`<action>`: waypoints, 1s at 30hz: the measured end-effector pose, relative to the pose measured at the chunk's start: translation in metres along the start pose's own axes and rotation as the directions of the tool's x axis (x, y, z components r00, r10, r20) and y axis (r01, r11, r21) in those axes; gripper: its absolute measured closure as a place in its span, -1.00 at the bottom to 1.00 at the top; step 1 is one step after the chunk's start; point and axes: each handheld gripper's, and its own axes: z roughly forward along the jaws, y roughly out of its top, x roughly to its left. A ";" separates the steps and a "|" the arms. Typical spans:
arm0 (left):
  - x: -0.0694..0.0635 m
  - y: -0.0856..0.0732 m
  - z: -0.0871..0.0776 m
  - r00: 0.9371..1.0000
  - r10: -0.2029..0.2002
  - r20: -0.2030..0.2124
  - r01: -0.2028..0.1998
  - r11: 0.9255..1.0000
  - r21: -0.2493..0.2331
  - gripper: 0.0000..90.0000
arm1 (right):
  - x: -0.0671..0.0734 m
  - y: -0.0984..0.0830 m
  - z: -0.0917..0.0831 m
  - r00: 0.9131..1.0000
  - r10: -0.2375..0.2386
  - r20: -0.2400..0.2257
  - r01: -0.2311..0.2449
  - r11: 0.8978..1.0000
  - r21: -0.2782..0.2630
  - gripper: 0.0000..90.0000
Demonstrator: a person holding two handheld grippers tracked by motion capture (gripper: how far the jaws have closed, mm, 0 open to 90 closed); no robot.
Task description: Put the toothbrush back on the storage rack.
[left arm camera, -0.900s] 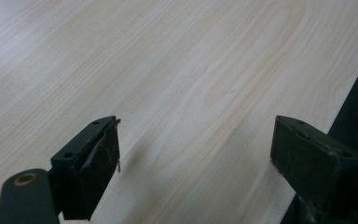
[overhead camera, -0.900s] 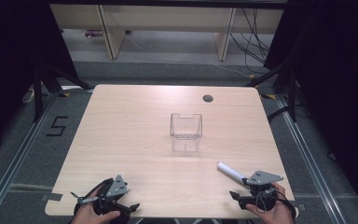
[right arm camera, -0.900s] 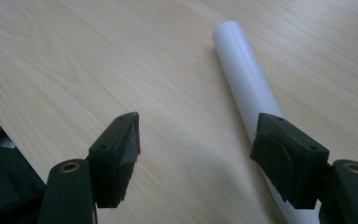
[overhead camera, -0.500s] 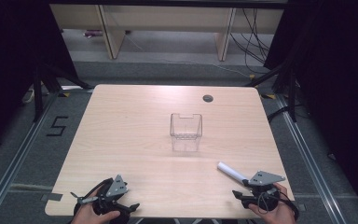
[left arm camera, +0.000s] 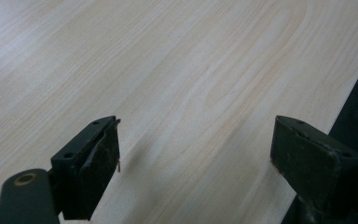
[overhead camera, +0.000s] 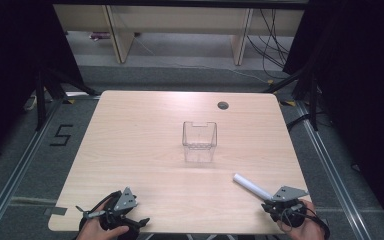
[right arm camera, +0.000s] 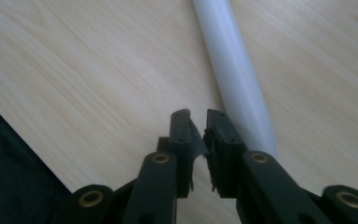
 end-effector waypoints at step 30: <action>0.001 0.001 -0.001 1.000 -0.005 0.002 0.005 1.000 0.008 -0.67 | -0.018 -0.021 0.001 0.996 0.047 0.080 -0.054 0.994 0.093 0.96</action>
